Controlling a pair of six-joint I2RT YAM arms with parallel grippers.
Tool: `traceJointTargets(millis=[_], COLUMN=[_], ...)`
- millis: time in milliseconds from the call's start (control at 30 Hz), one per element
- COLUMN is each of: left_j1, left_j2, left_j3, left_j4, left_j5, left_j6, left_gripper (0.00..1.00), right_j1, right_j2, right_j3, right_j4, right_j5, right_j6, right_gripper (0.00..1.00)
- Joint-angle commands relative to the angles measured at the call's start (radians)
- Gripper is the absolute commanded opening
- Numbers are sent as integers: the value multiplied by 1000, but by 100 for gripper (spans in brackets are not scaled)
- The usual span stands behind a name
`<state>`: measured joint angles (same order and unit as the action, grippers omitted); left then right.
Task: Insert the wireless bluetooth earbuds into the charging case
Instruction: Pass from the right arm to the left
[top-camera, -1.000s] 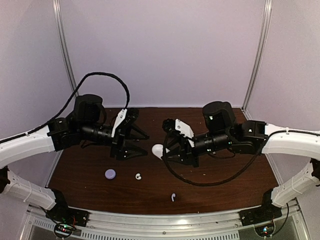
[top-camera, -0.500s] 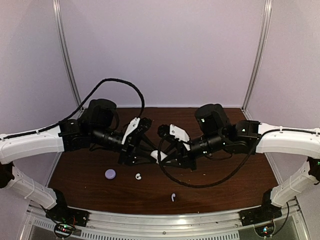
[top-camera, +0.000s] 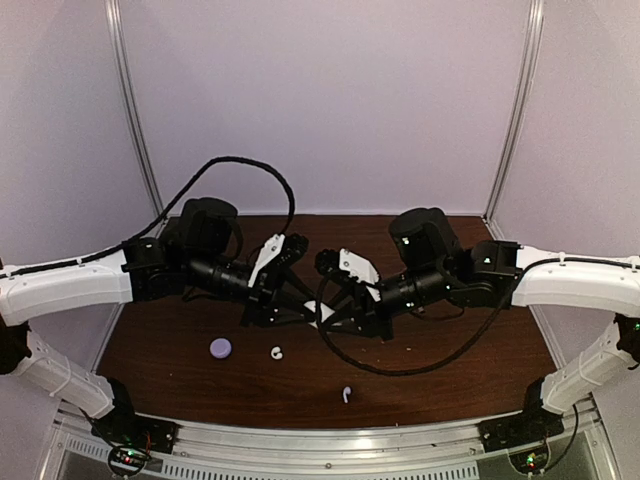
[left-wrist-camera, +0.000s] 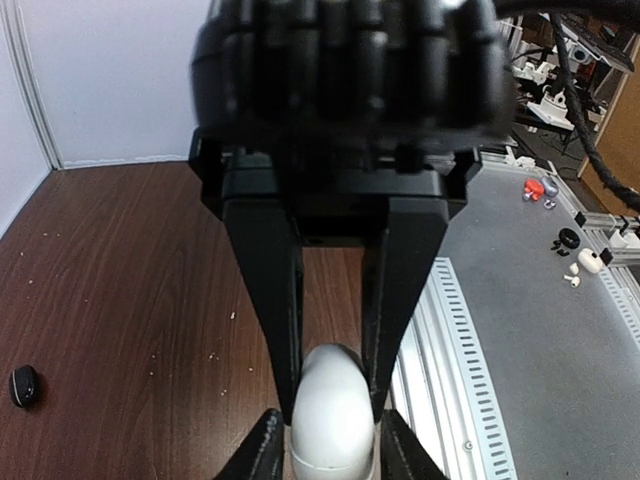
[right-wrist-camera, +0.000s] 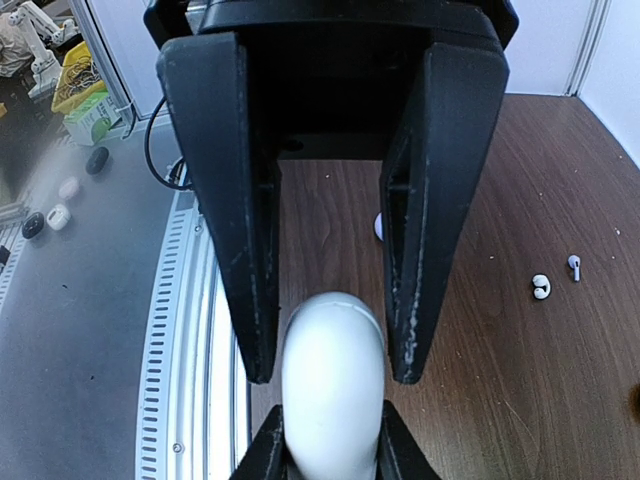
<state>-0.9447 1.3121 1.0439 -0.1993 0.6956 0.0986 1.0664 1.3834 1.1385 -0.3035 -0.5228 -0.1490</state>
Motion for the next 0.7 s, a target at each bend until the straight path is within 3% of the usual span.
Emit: traceJointTargets(millis=[0,133,167,200,233,467,667], left_j1=[-6,-6,-5,-4,-5,-5,-4], left_j2=[12,-1,-11,-22,-34,-81,-94], left_j3=[35,28,21,10,-7,-120,-183], left_j4=[27,65,92,129,176,510,749], left_j5=[-8,-3,1,2,2,-40,-99], left_j6=[-14,-37,-54,-87,-130,-347,-437], left_gripper=[29,19,17,15,14,8,7], right_j1=[0,-3,-4,-6,-7,-41,-54], right_j2=[-19,-49,-59,-80,-98,-248,-321], right_j3=[27,6,-6,-22,-42,-240,-408], right_j4=[3,39,58,85,113,370,651], right_j5=[10,44,55,64,75,127,127], right_j6=[14,24,30,34,42,130,239], right_gripper=[12,18,27,46,58,99,100])
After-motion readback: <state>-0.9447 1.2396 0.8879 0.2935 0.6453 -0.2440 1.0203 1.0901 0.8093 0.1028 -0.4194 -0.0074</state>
